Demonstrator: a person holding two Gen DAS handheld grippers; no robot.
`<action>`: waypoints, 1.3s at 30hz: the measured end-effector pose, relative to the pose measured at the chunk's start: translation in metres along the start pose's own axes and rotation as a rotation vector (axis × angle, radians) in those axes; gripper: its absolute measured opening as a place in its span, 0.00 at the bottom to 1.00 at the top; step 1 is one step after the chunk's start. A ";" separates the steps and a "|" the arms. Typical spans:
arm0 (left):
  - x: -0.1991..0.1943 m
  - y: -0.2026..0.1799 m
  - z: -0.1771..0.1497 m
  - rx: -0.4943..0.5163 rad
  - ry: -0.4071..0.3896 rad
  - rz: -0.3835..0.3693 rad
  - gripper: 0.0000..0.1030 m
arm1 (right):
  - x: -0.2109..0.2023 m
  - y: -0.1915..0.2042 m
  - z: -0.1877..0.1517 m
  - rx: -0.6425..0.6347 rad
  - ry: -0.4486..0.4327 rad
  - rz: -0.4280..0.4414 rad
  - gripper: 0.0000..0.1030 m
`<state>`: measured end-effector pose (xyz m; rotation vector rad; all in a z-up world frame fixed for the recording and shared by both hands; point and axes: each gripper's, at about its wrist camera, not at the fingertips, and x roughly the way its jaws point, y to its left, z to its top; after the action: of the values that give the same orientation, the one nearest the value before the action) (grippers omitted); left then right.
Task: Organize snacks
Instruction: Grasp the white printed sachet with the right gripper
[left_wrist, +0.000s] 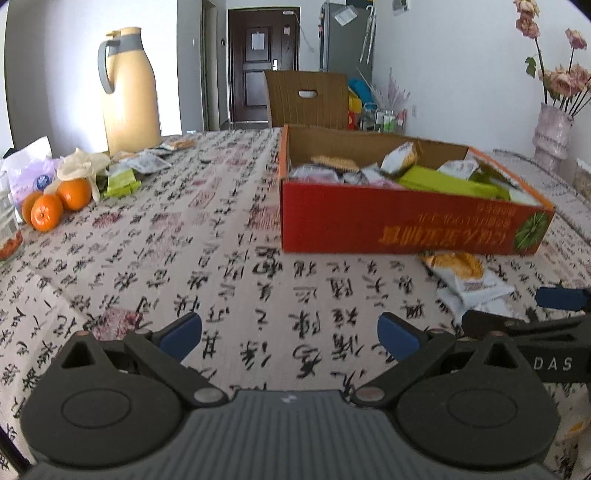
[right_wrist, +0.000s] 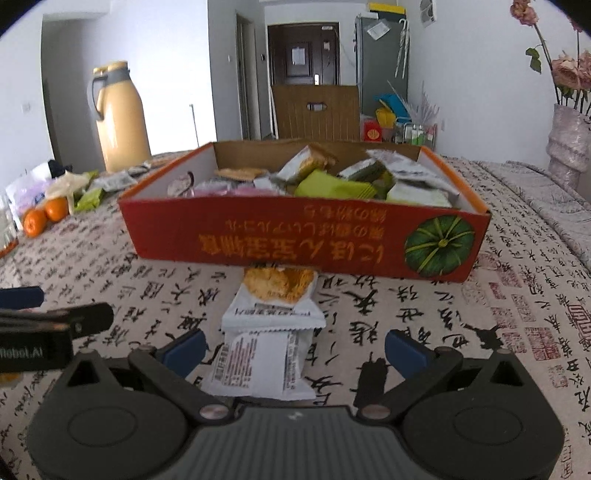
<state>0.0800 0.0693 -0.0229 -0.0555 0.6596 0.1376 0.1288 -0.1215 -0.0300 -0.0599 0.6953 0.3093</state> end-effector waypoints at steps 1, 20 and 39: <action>0.002 0.001 -0.001 0.000 0.005 0.000 1.00 | 0.002 0.001 0.000 -0.003 0.008 -0.005 1.00; 0.006 0.012 -0.003 -0.068 0.022 -0.051 1.00 | 0.005 0.004 -0.005 -0.017 0.005 -0.012 0.89; 0.007 0.011 -0.003 -0.069 0.021 -0.048 1.00 | -0.035 -0.005 -0.027 -0.059 -0.089 0.001 0.40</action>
<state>0.0817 0.0806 -0.0299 -0.1395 0.6740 0.1141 0.0888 -0.1397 -0.0285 -0.1010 0.5977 0.3311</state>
